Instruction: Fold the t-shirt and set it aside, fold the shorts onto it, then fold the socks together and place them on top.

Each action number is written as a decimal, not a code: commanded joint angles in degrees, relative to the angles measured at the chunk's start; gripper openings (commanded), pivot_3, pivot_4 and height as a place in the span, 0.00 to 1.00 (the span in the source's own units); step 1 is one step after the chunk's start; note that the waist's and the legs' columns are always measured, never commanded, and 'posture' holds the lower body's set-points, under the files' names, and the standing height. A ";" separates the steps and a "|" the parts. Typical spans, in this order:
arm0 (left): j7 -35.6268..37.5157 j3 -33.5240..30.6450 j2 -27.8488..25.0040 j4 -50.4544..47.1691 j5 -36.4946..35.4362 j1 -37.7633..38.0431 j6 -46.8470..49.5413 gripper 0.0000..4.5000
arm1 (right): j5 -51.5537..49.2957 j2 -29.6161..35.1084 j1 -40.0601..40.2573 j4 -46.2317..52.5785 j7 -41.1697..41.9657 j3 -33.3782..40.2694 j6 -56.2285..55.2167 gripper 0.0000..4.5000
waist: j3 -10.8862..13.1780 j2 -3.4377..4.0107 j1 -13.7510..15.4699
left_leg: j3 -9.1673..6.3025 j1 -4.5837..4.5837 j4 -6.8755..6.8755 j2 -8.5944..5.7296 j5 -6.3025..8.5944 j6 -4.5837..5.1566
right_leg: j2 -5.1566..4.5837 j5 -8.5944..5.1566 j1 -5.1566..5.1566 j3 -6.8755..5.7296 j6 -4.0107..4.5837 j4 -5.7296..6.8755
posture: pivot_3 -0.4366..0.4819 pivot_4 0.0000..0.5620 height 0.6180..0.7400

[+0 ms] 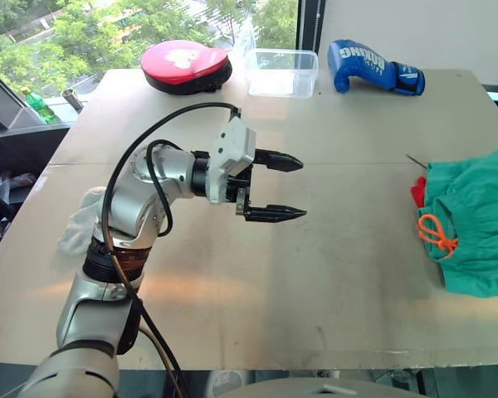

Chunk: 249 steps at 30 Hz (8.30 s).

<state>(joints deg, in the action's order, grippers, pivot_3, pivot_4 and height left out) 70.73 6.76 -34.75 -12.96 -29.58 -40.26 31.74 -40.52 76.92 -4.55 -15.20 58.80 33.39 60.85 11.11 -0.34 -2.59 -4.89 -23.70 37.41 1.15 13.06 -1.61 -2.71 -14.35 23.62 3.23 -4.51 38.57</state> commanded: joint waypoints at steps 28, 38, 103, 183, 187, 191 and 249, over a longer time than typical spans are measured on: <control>-6.73 -15.99 -16.05 1.35 1.07 19.54 -0.67 1.00 | 0.29 -24.41 5.99 33.70 -0.34 6.16 -23.03 0.99 | -0.03 0.09 0.34 | -0.08 -0.01 -0.05 0.11 0.01 -0.01 | 0.08 0.00 -0.05 -0.05 0.01 -0.06 | 0.48 0.27 0.93; -15.35 -26.69 -18.03 12.84 7.67 28.89 -7.99 1.00 | -0.74 -36.84 1.23 47.10 2.38 -21.05 -29.44 0.99 | -0.04 0.03 0.41 | -0.07 0.04 0.00 0.08 0.00 -0.02 | 0.03 0.00 -0.05 -0.05 0.02 -0.01 | 0.48 0.27 0.93; -31.32 2.18 15.52 3.12 9.25 12.05 8.66 0.39 | -0.29 -37.90 -1.53 48.80 -10.38 -27.04 -30.10 1.00 | -0.22 -0.15 0.45 | -0.15 0.05 0.06 0.00 0.00 -0.03 | 0.01 0.01 -0.05 -0.08 0.03 0.22 | 0.48 0.27 0.93; -18.89 -18.03 -12.85 0.69 -23.62 8.96 33.19 0.01 | -1.78 -36.49 0.86 50.56 -14.17 -26.58 -27.40 1.00 | -0.18 -0.21 0.72 | -0.20 0.02 0.04 0.03 0.00 -0.03 | 0.02 -0.01 -0.04 -0.15 0.05 0.16 | 0.48 0.27 0.93; -14.12 -20.33 -20.39 7.57 -20.85 6.37 30.80 0.01 | -1.91 -35.82 1.25 50.18 -13.60 -25.91 -27.52 1.00 | -0.17 -0.21 0.04 | -0.18 0.08 -0.02 0.05 0.00 -0.02 | 0.05 -0.01 -0.01 -0.12 0.06 0.20 | 0.48 0.27 0.93; -7.59 -20.31 -27.15 9.95 -18.72 8.17 27.74 0.01 | -1.82 -35.50 1.53 49.75 -13.38 -25.58 -27.76 1.00 | -0.17 -0.21 0.17 | -0.18 0.04 -0.08 0.06 0.00 -0.02 | 0.04 -0.03 0.02 -0.14 0.08 0.15 | 0.48 0.27 0.93; -5.37 -3.02 -13.58 2.04 -3.55 11.15 9.72 0.97 | 30.05 -36.17 -6.05 34.33 -7.30 -50.63 -37.53 0.01 | -0.16 -0.36 0.33 | -0.18 0.05 0.04 0.04 0.00 -0.03 | 0.03 -0.02 -0.03 -0.13 0.07 0.20 | 0.48 0.27 0.93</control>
<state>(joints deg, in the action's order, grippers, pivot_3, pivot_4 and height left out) 65.19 5.06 -48.35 -8.52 -32.75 -29.05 41.84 -10.23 40.63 -10.61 20.67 51.28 -18.49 21.55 10.95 -0.69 -2.26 -5.07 -23.65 37.45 1.19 13.06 -1.64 -2.68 -14.37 23.59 3.09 -4.44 38.77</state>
